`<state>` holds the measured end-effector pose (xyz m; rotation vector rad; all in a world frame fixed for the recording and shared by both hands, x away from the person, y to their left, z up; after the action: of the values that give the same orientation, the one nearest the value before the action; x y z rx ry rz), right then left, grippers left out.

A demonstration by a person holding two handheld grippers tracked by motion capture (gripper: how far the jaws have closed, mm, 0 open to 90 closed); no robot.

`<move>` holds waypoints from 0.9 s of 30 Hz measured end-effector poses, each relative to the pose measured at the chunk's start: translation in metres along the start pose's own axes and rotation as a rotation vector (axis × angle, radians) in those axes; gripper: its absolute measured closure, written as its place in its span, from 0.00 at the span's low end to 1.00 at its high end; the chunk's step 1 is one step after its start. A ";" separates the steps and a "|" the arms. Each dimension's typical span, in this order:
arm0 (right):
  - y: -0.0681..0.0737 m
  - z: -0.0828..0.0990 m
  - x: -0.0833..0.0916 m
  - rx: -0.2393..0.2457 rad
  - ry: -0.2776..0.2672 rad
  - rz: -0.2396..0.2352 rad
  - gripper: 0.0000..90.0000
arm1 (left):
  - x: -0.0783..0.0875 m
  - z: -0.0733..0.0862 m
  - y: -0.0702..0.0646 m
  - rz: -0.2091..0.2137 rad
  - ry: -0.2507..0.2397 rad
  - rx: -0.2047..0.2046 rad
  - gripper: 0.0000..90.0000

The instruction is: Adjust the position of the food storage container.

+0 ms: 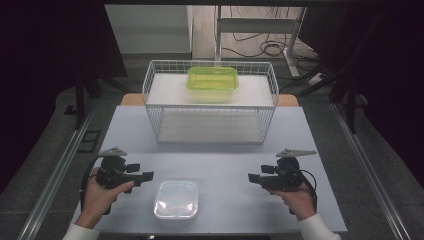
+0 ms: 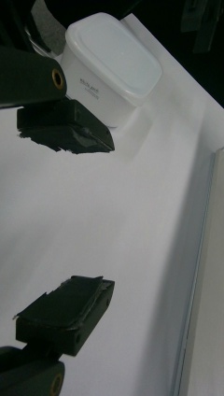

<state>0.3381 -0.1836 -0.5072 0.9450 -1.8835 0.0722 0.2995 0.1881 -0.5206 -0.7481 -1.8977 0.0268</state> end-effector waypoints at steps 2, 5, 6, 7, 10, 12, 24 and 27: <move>0.000 0.002 0.000 0.002 0.002 0.002 0.31 | 0.000 0.004 0.001 -0.003 0.014 -0.005 0.32; 0.000 0.003 0.001 -0.006 0.002 0.002 0.31 | -0.002 0.010 0.002 -0.004 0.028 0.007 0.33; -0.001 0.003 0.001 -0.005 0.001 0.002 0.31 | -0.002 0.013 0.003 -0.013 0.042 0.000 0.34; -0.001 0.002 0.002 -0.004 0.000 0.001 0.31 | -0.002 0.016 0.004 -0.021 0.052 0.000 0.35; -0.003 0.002 0.002 -0.004 0.001 -0.002 0.31 | -0.005 0.026 0.005 -0.038 0.081 0.000 0.37; -0.005 0.001 0.001 -0.001 0.002 0.001 0.31 | -0.008 0.033 0.004 -0.039 0.103 -0.004 0.38; -0.006 0.002 -0.004 -0.006 0.027 0.005 0.31 | -0.027 0.072 -0.017 -0.047 0.288 -0.048 0.87; -0.006 0.003 -0.004 -0.007 0.025 0.008 0.31 | -0.031 0.079 -0.025 -0.042 0.332 -0.071 0.96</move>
<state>0.3405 -0.1870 -0.5139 0.9272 -1.8634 0.0820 0.2294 0.1765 -0.5731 -0.7127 -1.6027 -0.1818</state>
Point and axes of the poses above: each handheld gripper's, and its own axes: x roughly backward along the jaws, z roughly out of its underside, y roughly to its left, the point moved 9 cm from there along -x, roughly forward along the jaws, and after that the axes turned 15 degrees about y, right-handed, at the moved point
